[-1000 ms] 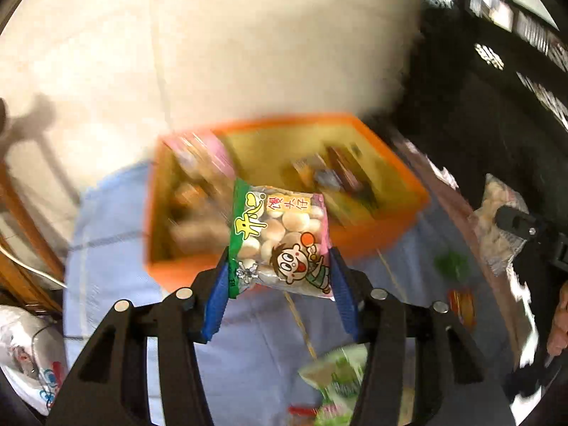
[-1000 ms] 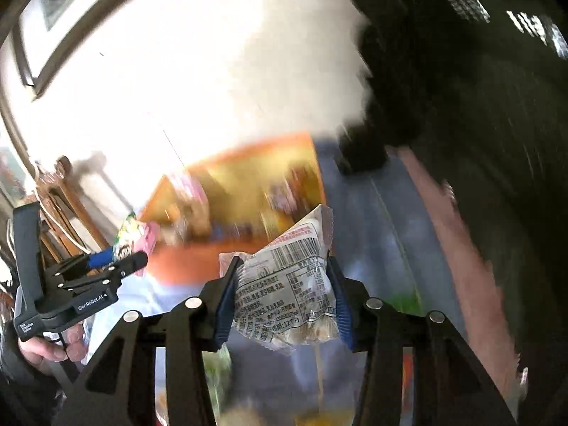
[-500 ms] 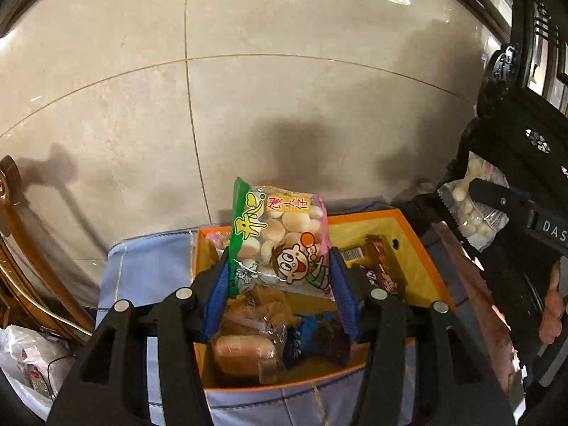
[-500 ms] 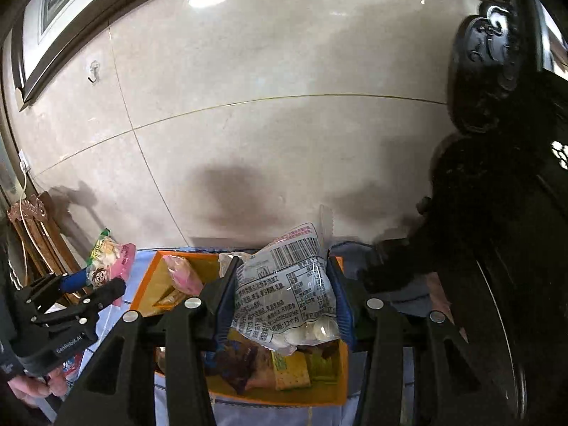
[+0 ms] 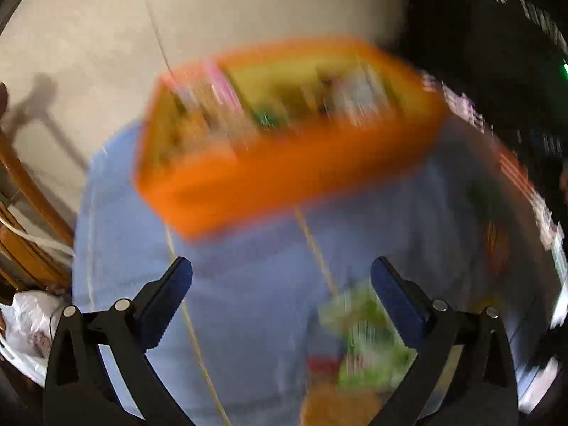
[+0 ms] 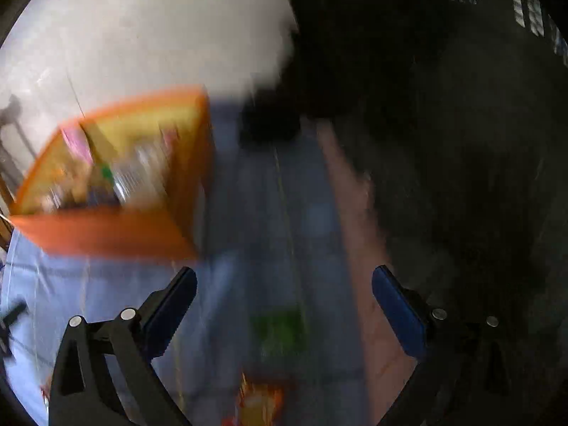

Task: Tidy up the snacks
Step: 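Release both snacks into the orange box and open both tools, then grasp green candy bag with right tool while left tool grasps pale green packet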

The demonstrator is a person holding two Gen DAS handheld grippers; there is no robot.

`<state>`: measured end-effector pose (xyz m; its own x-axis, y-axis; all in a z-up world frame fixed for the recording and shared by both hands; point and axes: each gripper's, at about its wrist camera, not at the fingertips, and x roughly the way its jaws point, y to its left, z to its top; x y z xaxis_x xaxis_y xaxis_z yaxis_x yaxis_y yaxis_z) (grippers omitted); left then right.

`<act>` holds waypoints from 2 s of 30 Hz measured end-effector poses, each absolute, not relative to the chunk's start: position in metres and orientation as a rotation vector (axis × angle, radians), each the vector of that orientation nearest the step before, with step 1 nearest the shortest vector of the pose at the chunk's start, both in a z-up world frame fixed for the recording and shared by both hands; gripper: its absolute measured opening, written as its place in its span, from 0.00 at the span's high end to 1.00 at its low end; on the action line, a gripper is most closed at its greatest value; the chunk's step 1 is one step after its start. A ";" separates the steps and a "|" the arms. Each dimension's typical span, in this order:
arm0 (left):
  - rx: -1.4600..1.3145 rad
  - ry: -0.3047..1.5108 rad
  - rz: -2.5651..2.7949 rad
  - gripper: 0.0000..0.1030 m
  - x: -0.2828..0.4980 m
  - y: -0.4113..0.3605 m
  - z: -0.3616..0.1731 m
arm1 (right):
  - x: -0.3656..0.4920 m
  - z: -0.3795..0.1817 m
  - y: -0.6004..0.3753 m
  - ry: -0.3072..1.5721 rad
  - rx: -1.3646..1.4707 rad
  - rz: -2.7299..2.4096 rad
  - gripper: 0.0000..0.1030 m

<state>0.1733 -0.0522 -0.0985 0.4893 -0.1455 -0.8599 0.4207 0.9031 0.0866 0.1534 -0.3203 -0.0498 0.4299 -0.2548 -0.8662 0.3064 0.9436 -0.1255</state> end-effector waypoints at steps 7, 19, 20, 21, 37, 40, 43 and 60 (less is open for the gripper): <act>0.130 1.167 -0.392 0.04 0.145 -0.056 -0.150 | 0.154 -0.117 -0.343 1.148 0.120 -0.331 0.04; 0.203 1.200 -0.436 0.04 0.147 -0.083 -0.173 | 0.155 -0.158 -0.326 1.279 0.101 -0.283 0.04; 0.220 1.211 -0.433 0.04 0.145 -0.086 -0.179 | 0.153 -0.160 -0.325 1.279 0.103 -0.284 0.04; 0.223 1.220 -0.415 0.04 0.145 -0.086 -0.186 | 0.151 -0.159 -0.324 1.257 0.107 -0.285 0.05; 0.168 1.013 -0.540 0.71 0.145 -0.058 -0.091 | 0.135 -0.029 -0.280 0.927 0.133 -0.181 0.63; 0.137 0.946 -0.504 0.71 0.164 -0.049 -0.060 | 0.153 0.002 -0.273 0.860 0.149 -0.118 0.63; 0.154 0.875 -0.451 0.71 0.198 -0.046 -0.031 | 0.180 0.022 -0.262 0.810 0.104 -0.078 0.62; 0.025 0.867 -0.153 0.04 0.278 -0.022 -0.014 | 0.234 0.031 -0.225 0.820 -0.004 -0.069 0.04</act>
<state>0.2776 -0.0218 -0.0139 0.6372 -0.1240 -0.7607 0.1442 0.9887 -0.0404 0.2337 -0.2250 0.0306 0.6801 -0.0627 -0.7304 0.0596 0.9978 -0.0302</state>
